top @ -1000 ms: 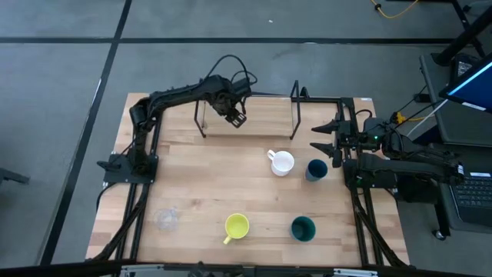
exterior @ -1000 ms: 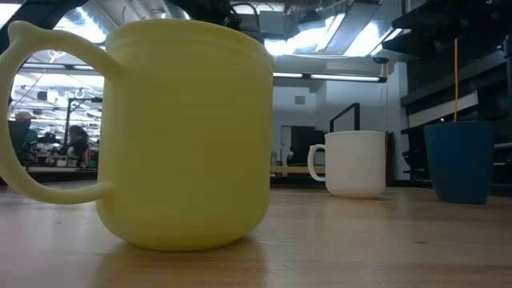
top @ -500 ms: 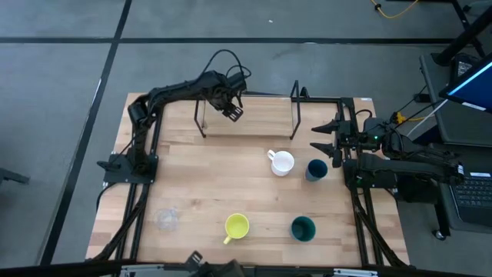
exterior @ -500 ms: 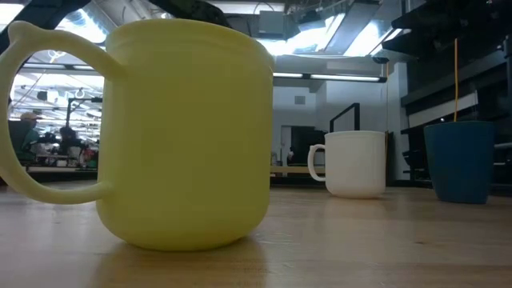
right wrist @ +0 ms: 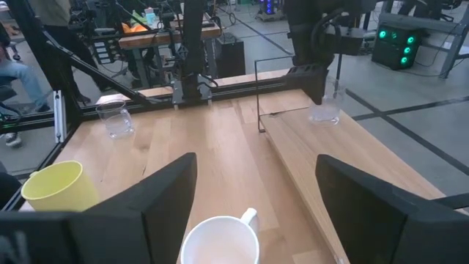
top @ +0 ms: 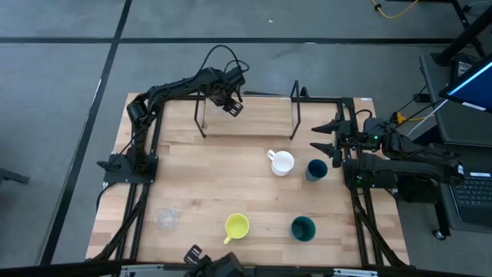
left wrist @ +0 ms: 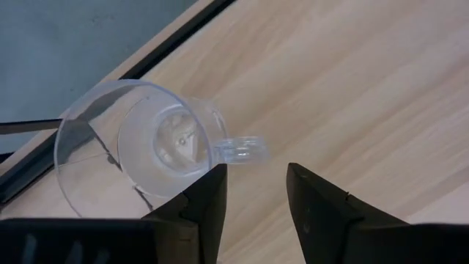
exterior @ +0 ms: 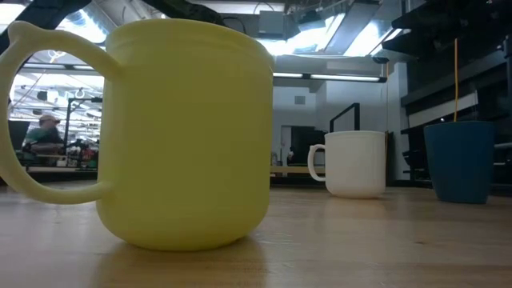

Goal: Stack small to large cups/mugs on shelf
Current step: Put the top transparent mug on the shelf, then align the transparent mug with the other transparent mug on the shelf

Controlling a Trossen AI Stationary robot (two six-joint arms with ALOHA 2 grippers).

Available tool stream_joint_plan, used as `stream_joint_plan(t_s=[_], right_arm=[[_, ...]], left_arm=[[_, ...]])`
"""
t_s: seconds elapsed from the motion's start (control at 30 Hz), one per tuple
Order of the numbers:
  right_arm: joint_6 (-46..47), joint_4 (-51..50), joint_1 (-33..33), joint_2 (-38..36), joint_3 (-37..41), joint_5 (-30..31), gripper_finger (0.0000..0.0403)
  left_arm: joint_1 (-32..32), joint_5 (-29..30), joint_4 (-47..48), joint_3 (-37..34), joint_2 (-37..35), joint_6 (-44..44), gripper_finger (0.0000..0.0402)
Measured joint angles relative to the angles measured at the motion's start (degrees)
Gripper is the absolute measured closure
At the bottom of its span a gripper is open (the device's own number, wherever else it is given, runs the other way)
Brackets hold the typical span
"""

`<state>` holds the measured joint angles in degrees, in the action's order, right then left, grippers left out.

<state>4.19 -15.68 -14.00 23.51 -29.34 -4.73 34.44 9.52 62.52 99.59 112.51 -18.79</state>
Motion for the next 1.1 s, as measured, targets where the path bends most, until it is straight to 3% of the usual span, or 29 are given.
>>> stream_joint_plan(t_s=[0.67, 0.8, 0.93, 1.1], right_arm=[[0.0, 0.0, 0.0, 0.0, 0.0, 0.0, 0.0121], [0.0, 0.0, 0.0, 0.0, 0.0, 0.0, 0.0121], [0.0, 0.0, 0.0, 0.0, 0.0, 0.0, 0.0121], [-0.1, 0.0, 0.0, 0.0, 0.0, 0.0, 0.0121]], left_arm=[[0.2, 0.4, -5.5, 0.0, 0.0, 1.4, 0.0265], [-0.6, -0.2, -5.2, 3.1, 0.0, 4.9, 0.0265], [-3.1, -1.9, 2.7, 9.6, 0.0, 7.4, 0.0265], [-7.5, -1.3, 23.0, 16.9, 0.0, 6.9, 0.0265]])
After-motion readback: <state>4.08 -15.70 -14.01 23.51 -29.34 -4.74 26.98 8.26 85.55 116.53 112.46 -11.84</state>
